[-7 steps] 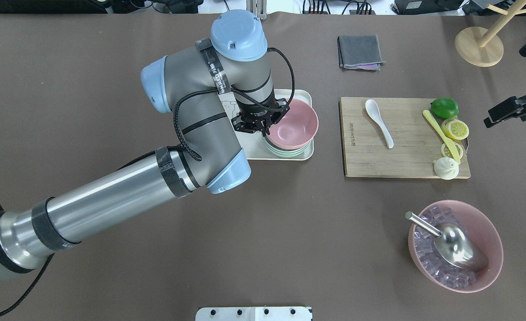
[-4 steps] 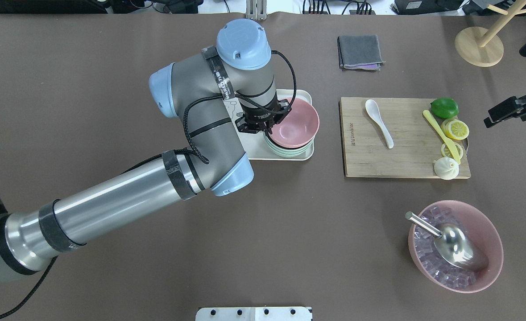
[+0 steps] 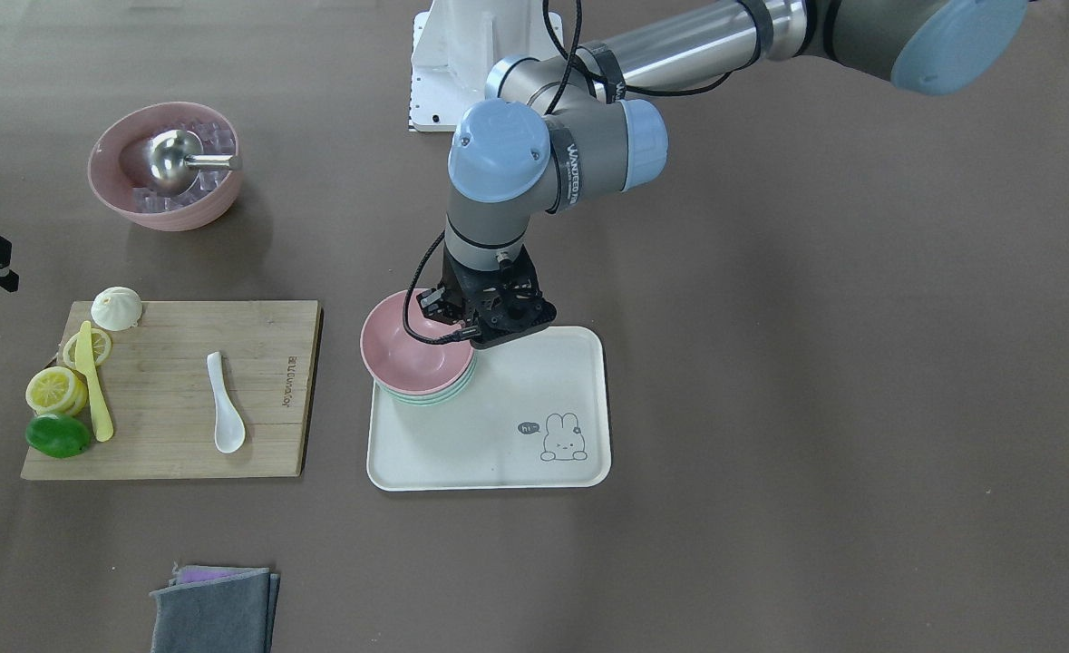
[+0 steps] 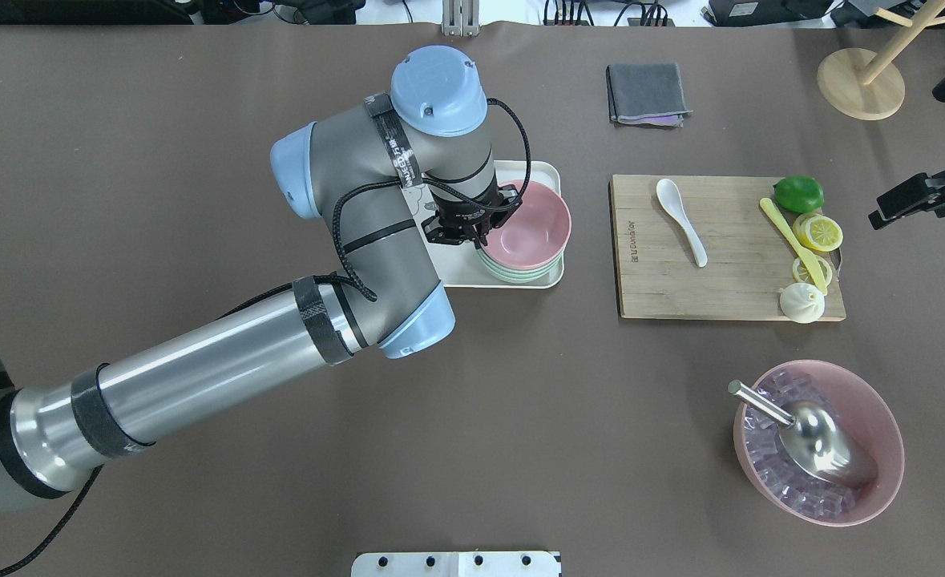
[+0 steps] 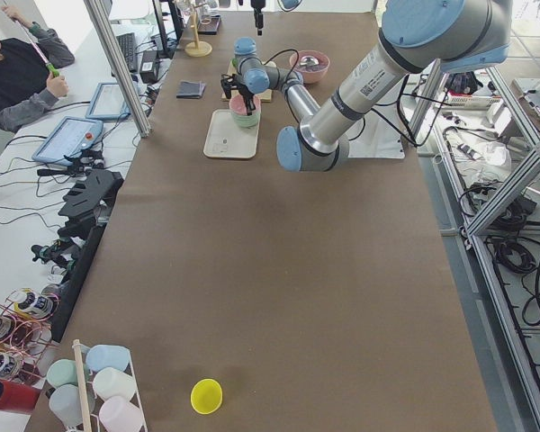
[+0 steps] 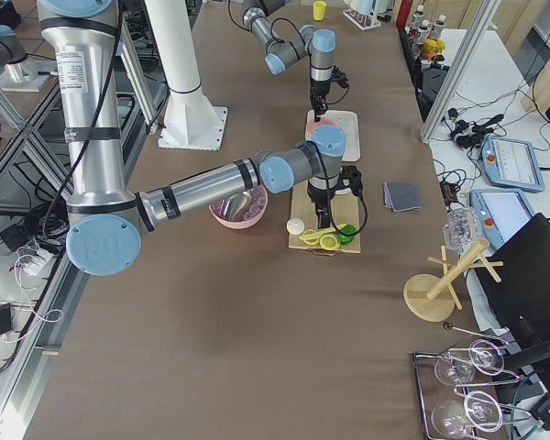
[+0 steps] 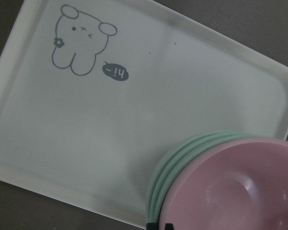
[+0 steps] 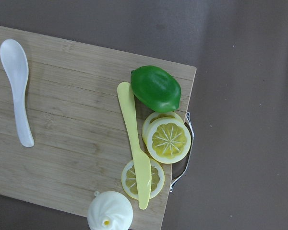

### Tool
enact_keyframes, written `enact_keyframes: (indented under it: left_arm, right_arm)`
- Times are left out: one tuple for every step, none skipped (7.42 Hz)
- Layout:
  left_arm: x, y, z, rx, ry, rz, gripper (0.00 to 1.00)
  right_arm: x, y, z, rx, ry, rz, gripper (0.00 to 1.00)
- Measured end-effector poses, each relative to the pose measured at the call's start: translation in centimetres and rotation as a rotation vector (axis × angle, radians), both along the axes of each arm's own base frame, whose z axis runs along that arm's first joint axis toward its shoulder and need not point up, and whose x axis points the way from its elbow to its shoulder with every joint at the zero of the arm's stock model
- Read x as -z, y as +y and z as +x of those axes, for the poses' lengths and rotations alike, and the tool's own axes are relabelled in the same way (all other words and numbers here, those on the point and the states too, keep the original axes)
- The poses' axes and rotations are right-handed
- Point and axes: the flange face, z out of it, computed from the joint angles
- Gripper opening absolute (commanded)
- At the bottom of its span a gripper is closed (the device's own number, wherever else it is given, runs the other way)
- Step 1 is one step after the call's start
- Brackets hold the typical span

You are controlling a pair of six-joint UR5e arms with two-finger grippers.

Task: Stack pink bowl on green and place spoon
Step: 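Lower the pink bowl into the green bowl and open the left gripper, then withdraw the left arm while the right gripper moves toward the cutting board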

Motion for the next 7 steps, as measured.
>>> enact_keyframes:
  left_arm:
    - [-0.1,0.0,0.0,0.001,-0.001,0.000,0.45]
    - [-0.3,0.0,-0.1,0.001,-0.001,0.001,0.98]
    - [-0.4,0.0,-0.2,0.003,-0.003,0.008,0.99]
    - [-0.3,0.1,-0.7,0.005,-0.002,0.025,0.99]
    - [-0.1,0.1,-1.8,-0.002,0.001,0.051,0.99]
    - [-0.2,-0.2,-4.0,-0.023,-0.002,0.071,0.99]
    - [-0.7,-0.5,-7.4,-0.059,-0.011,0.081,0.99]
  right_arm:
    - [0.2,-0.1,0.0,0.000,-0.001,0.002,1.00]
    - [0.4,-0.2,-0.1,-0.001,-0.003,0.006,1.00]
    - [0.6,-0.3,-0.1,-0.002,-0.004,0.009,1.00]
    - [0.8,-0.3,-0.1,-0.002,-0.006,0.012,1.00]
    - [1.0,-0.4,-0.1,-0.002,-0.008,0.017,1.00]
    - [1.4,-0.6,-0.2,-0.001,-0.010,0.025,1.00]
    - [1.8,-0.9,-0.3,-0.001,-0.012,0.034,1.00]
